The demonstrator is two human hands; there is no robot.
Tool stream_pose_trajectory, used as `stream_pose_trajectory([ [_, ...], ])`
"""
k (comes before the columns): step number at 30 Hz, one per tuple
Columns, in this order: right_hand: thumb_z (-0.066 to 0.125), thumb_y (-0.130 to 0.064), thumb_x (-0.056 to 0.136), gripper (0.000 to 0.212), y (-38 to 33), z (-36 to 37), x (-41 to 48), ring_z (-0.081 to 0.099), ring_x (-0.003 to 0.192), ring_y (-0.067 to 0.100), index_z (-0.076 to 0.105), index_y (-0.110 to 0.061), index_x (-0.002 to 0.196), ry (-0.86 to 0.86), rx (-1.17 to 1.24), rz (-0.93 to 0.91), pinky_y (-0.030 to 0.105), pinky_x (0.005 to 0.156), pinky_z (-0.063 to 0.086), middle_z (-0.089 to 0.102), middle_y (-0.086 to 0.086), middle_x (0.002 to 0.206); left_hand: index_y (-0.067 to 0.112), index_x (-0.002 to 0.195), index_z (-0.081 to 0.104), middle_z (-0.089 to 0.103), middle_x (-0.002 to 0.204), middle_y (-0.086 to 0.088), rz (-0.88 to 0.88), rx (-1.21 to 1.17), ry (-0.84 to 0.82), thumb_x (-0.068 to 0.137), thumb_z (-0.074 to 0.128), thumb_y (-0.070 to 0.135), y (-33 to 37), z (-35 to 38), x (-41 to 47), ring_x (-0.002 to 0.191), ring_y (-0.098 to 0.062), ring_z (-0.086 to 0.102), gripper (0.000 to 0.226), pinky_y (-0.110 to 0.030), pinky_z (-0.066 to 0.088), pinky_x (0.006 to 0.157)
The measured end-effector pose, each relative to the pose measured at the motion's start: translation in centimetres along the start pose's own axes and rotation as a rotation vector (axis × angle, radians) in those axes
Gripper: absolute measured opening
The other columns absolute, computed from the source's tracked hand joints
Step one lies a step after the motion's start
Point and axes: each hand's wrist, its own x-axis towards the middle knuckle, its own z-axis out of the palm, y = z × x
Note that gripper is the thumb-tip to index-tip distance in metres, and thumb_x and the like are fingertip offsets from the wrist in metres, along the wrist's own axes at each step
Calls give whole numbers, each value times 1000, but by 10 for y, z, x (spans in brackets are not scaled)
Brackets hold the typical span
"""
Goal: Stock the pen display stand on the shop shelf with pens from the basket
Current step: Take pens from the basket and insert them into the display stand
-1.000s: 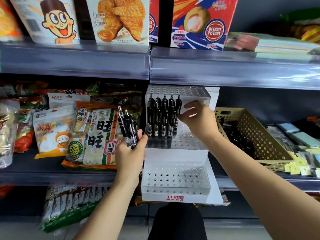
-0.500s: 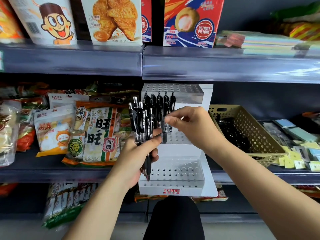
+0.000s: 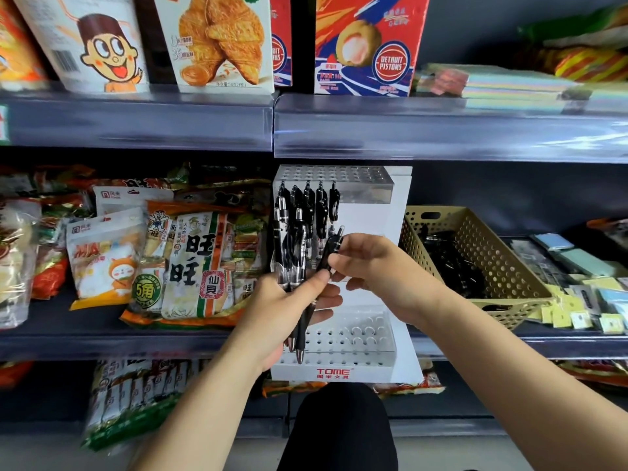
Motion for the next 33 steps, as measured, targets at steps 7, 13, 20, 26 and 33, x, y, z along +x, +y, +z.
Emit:
stream_pose_trajectory([
  [7,55,-3,90,12,2,4,0,57,61,13,48,-10,84,5,288,62,16,52,46,57,7,75,8,92,69,75,84,-8,-9,-37,105,89,62,16,-4,4,2,80,-23,72,10,-39,59,74],
  [13,62,-4,85,21,0,-8,6,57,51,9,50,-13,71,145,410,68,16,52,49,62,3,67,10,96,71,75,89,1,-16,0,150,86,66,14,-12,-8,4,82,-12,71,12,-30,57,76],
  [20,68,-8,81,25,4,-5,8,54,46,7,47,-16,71,198,406,79,15,48,47,52,1,64,22,68,67,50,45,10,47,316,75,84,69,25,-20,-7,5,46,-7,45,16,-25,39,58],
  [26,59,-5,86,9,5,-8,9,62,53,9,60,-7,77,121,488,94,15,53,52,60,4,60,25,76,69,52,43,15,116,379,51,84,67,26,-20,-8,10,45,1,44,8,-20,40,57],
  [33,55,-10,90,7,-16,-29,16,61,69,9,61,-10,86,341,325,-48,17,57,50,64,-1,78,10,90,72,56,54,6,128,272,247,65,68,54,-24,-17,19,64,-19,60,50,-31,45,71],
])
